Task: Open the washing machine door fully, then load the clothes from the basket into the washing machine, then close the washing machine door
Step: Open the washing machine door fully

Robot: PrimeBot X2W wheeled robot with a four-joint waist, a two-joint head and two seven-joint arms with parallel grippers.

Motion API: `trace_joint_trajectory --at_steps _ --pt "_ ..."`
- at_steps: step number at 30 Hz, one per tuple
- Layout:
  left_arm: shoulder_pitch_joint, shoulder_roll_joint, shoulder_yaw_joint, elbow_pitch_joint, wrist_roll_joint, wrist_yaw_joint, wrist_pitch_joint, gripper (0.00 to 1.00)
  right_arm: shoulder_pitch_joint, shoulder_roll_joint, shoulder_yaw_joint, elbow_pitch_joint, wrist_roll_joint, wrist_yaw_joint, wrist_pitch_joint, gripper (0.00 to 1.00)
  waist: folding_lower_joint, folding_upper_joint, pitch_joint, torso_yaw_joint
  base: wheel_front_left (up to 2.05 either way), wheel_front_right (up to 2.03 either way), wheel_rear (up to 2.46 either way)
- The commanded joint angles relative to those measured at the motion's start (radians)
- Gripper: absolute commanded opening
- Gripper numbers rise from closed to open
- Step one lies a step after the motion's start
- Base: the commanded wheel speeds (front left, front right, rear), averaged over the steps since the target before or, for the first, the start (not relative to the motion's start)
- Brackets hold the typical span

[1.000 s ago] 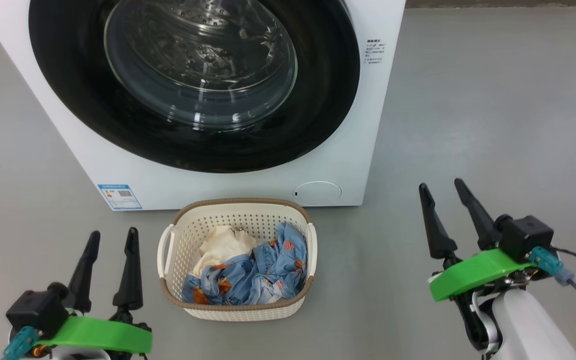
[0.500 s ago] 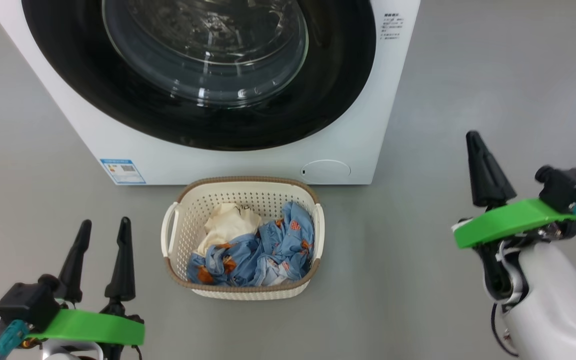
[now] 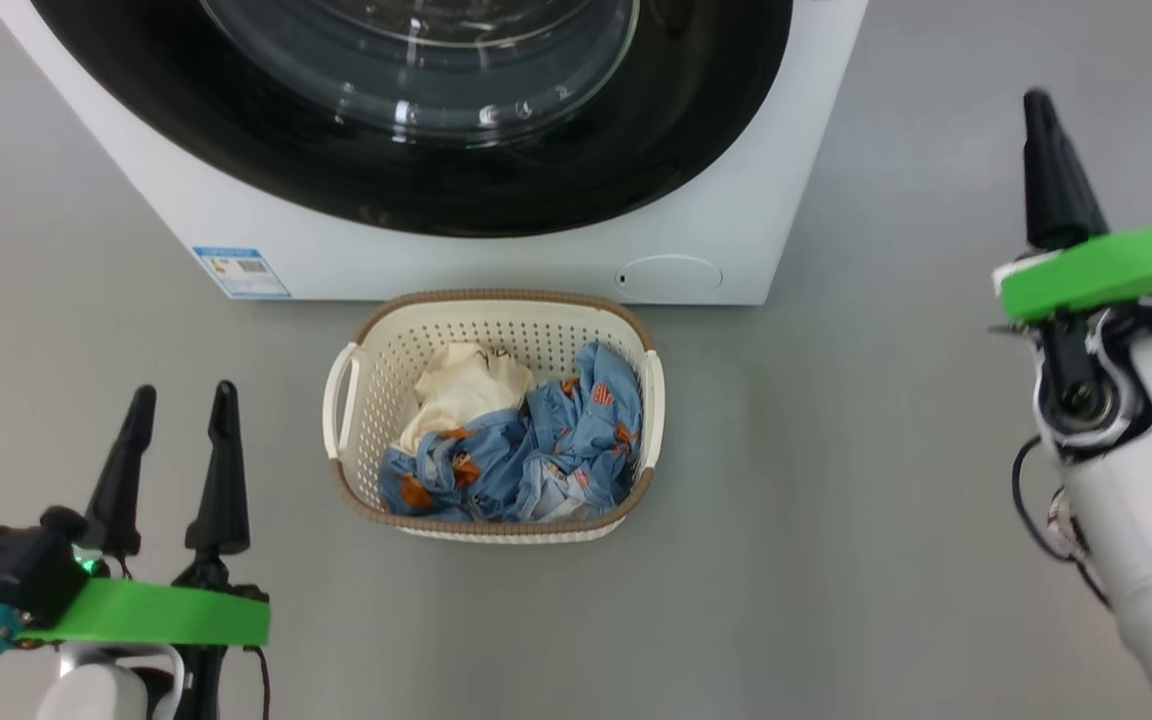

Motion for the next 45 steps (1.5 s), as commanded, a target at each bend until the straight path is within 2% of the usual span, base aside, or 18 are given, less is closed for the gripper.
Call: trace_joint_trajectory --at_steps 1,12,22,35,45 --pt "-0.044 0.036 0.033 -0.035 -0.014 -0.002 -0.006 1.0 -0.049 -0.012 0.025 -0.014 0.047 0.006 0.013 0.0 -0.0001 -0.0001 0.032 0.013 0.0 0.0 0.0" --pt "-0.085 0.046 0.029 -0.045 -0.04 -0.002 -0.006 1.0 -0.239 -0.069 0.062 0.005 0.293 0.006 0.128 0.0 -0.0001 -0.0001 0.11 0.051 0.0 0.0 0.0" --pt "-0.11 0.05 0.022 -0.066 -0.059 -0.002 -0.006 1.0 -0.388 -0.097 0.115 0.014 0.433 0.006 0.266 0.0 -0.0001 -0.0001 0.165 0.068 0.0 0.0 0.0" --pt "-0.132 0.055 -0.008 -0.092 -0.075 -0.002 -0.006 1.0 -0.547 -0.102 0.138 0.118 0.495 0.006 0.372 0.0 -0.0001 -0.0001 0.234 0.091 0.0 0.0 0.0" --pt "-0.149 0.05 -0.022 -0.094 -0.093 -0.002 -0.006 1.0 -0.651 -0.08 0.164 0.198 0.513 0.006 0.449 0.0 -0.0001 -0.0001 0.28 0.113 0.0 0.0 0.0"
